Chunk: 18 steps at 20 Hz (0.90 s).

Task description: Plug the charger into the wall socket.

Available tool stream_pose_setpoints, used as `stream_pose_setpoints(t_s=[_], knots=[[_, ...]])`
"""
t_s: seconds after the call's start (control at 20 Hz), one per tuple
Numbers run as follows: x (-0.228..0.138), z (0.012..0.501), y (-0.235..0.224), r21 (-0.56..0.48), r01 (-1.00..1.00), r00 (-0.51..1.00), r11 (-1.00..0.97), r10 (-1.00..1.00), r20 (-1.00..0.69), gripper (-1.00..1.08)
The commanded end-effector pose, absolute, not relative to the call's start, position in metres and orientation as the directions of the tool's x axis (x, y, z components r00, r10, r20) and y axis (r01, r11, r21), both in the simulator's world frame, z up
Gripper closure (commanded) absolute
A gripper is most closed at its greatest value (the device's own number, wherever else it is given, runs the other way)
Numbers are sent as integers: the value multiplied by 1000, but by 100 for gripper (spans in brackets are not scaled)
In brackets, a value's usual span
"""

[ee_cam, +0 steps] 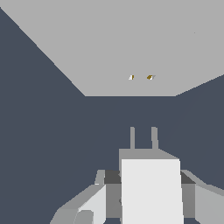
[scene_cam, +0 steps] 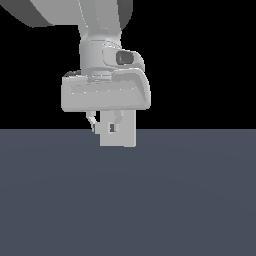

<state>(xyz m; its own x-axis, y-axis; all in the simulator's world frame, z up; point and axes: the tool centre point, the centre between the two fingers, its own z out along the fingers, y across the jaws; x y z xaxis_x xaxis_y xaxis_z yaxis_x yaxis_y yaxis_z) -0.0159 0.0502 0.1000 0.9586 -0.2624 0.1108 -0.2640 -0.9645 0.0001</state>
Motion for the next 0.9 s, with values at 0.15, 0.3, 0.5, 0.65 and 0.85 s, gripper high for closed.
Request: stream_pose_setpoints(t_s=[0.15, 0.3, 0.5, 0.65, 0.85], knots=[[-8, 100, 48, 0, -264, 958, -964, -263, 111, 108], [2, 100, 45, 0, -264, 959, -965, -262, 111, 108], [17, 100, 41, 0, -264, 959, -965, -262, 111, 108], [25, 100, 39, 0, -264, 959, -965, -262, 111, 108], [31, 100, 37, 0, -264, 959, -965, -262, 111, 108]])
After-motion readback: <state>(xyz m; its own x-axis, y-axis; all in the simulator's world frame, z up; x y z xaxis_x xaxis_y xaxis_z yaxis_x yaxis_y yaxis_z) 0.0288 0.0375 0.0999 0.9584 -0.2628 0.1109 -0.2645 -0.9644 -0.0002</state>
